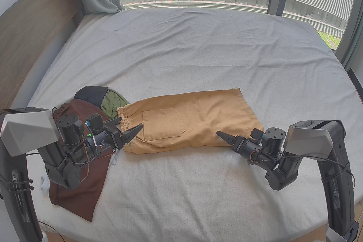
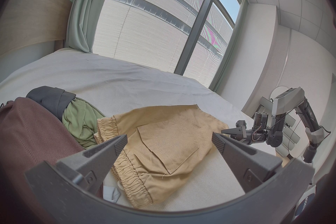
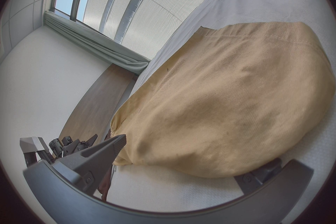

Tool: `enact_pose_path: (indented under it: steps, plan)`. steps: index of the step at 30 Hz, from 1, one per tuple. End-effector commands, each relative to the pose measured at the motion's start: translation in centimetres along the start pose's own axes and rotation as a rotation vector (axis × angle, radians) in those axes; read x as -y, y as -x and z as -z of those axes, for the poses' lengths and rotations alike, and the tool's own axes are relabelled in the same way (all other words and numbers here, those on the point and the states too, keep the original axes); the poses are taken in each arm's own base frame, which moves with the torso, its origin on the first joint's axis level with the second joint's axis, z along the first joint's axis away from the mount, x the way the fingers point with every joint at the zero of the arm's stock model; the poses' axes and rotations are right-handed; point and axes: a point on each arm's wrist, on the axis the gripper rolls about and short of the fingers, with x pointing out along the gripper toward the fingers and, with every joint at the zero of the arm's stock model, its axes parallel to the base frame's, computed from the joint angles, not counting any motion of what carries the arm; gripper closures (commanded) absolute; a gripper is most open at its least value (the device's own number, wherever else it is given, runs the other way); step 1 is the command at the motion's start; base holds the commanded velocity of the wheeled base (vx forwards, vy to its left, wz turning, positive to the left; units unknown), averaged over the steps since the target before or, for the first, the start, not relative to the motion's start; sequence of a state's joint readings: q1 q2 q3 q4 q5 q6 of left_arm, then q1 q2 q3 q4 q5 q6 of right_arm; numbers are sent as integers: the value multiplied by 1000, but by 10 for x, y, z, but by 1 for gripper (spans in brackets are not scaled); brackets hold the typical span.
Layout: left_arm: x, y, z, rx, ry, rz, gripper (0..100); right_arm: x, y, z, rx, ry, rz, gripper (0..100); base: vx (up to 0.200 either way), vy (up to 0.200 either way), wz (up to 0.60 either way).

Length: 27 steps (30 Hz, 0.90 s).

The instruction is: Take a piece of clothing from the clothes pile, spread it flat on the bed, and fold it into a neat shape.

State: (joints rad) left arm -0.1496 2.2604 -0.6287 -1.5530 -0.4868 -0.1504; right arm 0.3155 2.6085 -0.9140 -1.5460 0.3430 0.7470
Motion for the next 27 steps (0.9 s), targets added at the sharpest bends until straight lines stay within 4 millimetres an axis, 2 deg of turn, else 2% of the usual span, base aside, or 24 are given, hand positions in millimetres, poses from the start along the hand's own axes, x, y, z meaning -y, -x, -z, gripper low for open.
enact_pose_path:
  steps: [1,24,25,27]
  plan:
    - [0,0,-1,3,0,2,0,1,-4,3,-2,-6,-6,0,0,0,0]
    - [2,-1,1,-4,4,7,0,2,-11,3,14,0,-18,0,0,0,0]
    - [2,-1,1,-4,4,7,0,2,-11,3,14,0,-18,100,0,0,0]
    - [2,-1,3,-8,6,8,0,3,-11,3,13,0,-17,100,0,0,0]
